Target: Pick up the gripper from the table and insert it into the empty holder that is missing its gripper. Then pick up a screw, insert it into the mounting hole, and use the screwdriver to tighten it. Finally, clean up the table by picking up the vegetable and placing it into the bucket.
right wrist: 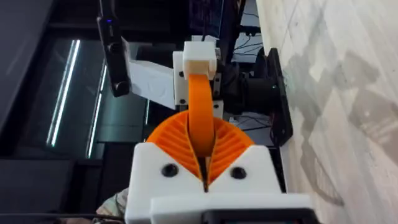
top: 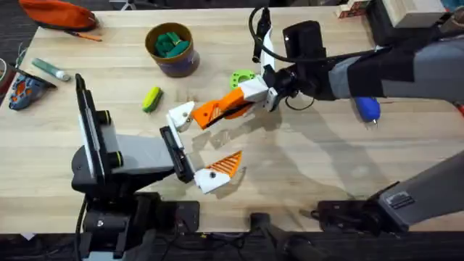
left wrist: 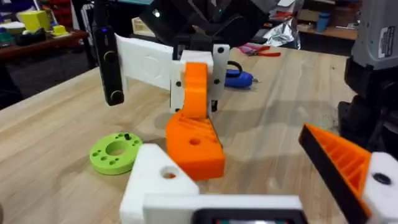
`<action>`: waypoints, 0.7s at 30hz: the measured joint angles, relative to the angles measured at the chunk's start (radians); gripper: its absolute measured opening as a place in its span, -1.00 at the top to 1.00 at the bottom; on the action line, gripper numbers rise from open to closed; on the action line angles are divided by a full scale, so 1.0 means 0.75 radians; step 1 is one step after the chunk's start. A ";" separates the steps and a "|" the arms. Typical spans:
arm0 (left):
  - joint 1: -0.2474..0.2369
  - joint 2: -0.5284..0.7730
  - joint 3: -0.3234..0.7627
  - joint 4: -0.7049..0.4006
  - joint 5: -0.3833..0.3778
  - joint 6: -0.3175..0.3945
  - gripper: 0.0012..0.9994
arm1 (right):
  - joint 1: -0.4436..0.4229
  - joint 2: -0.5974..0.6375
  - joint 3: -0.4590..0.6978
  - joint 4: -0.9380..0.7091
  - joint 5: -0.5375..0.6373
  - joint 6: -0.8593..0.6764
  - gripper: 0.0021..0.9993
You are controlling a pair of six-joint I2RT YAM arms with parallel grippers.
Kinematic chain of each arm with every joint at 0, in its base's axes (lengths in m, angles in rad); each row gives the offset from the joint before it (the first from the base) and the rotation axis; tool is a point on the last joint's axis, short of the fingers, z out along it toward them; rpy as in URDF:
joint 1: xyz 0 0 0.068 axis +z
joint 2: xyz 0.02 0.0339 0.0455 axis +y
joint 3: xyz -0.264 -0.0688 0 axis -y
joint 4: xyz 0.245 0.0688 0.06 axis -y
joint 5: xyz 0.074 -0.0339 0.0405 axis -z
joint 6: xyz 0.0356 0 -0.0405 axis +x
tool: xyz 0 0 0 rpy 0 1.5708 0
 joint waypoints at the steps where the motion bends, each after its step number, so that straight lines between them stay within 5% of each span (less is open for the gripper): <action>1: 0.000 0.000 0.000 0.000 0.000 0.000 -0.97 | 0.002 0.000 0.000 0.000 0.000 0.000 1.00; 21: 0.000 0.000 0.000 0.000 0.000 0.000 -0.97 | 0.005 0.000 0.002 -0.037 0.000 0.014 1.00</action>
